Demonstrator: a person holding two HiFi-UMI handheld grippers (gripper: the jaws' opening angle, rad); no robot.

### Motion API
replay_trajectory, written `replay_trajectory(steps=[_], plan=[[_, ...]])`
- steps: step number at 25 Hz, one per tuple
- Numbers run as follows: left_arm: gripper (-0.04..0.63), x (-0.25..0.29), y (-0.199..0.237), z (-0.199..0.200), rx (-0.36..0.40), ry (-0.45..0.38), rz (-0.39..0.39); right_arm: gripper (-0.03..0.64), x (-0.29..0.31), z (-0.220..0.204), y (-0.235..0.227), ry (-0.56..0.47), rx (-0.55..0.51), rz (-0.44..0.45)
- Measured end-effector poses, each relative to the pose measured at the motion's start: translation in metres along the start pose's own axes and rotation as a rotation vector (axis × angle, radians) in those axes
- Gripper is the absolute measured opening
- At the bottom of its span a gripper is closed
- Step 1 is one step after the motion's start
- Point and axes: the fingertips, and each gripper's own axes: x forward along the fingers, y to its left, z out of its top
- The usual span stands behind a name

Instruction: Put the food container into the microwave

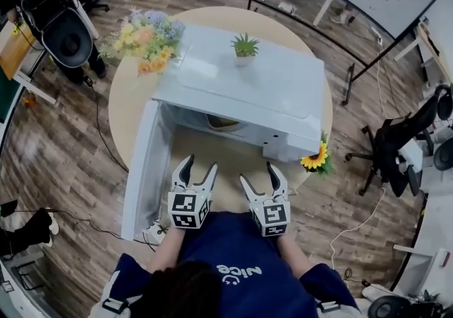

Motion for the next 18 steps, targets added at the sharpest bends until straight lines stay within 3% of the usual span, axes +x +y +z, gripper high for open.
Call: replay_trajectory(steps=[5,8,10,13,15,16,18], plan=[[0.278,-0.001,0.006,0.002,0.002,-0.013,0.042,0.347,0.000,0.006,0.002,-0.024,-0.008,0.002],[0.193,-0.006,0.012,0.003,-0.012,-0.046,0.093,0.340,-0.001,0.010,0.003,-0.041,-0.017,-0.002],[0.133,-0.009,0.011,0.002,-0.009,-0.057,0.096,0.251,-0.003,0.014,0.004,-0.063,-0.020,0.001],[0.003,-0.015,0.006,0.005,-0.009,-0.083,0.068,0.171,-0.005,0.019,0.007,-0.086,-0.023,0.011],[0.003,-0.018,0.003,0.006,-0.022,-0.094,0.028,0.092,-0.006,0.023,0.011,-0.104,-0.026,0.021],[0.002,-0.018,0.001,0.006,-0.026,-0.097,0.012,0.022,-0.006,0.026,0.013,-0.116,-0.026,0.031],[0.002,-0.019,0.000,0.005,-0.025,-0.102,-0.013,0.011,-0.005,0.030,0.018,-0.133,-0.021,0.054]])
